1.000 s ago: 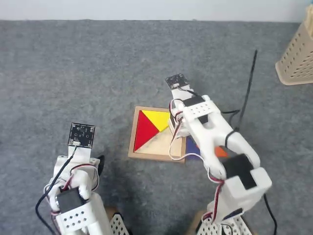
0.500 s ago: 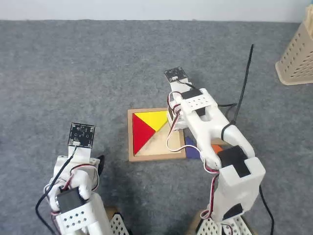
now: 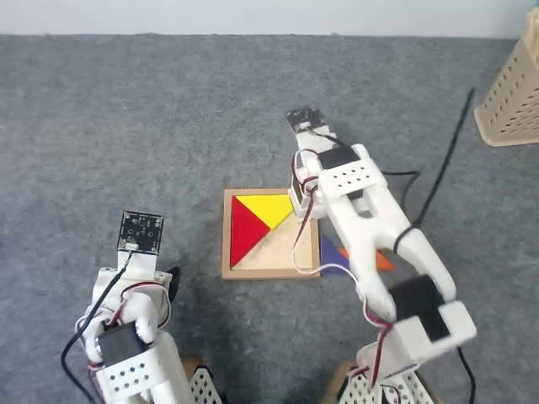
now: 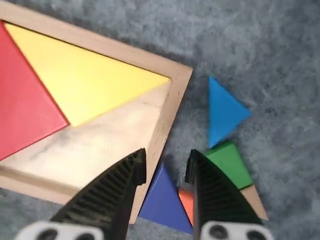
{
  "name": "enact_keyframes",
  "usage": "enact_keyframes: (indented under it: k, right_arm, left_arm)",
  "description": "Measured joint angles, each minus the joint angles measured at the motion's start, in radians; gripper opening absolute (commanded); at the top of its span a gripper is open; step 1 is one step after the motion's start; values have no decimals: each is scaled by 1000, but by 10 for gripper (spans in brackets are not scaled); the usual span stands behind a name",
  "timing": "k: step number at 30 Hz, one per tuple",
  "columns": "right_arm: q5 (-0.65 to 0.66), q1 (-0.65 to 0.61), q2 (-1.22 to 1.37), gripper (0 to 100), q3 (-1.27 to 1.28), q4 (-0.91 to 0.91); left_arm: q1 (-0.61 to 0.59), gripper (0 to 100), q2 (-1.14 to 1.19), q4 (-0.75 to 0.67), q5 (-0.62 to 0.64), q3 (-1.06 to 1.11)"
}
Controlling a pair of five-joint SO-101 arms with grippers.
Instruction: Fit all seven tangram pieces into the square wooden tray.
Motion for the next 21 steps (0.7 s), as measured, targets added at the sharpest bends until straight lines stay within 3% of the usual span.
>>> enact_keyframes:
  k: [5, 13, 21]
  right_arm:
    - [138, 43, -123, 140, 34, 78]
    - [546, 238, -267, 142, 278, 103]
    - [858, 242, -287, 142, 483, 54]
  left_arm:
    - [0, 280, 0, 0, 0, 0]
    - [0, 280, 0, 0, 0, 0]
    - [0, 280, 0, 0, 0, 0]
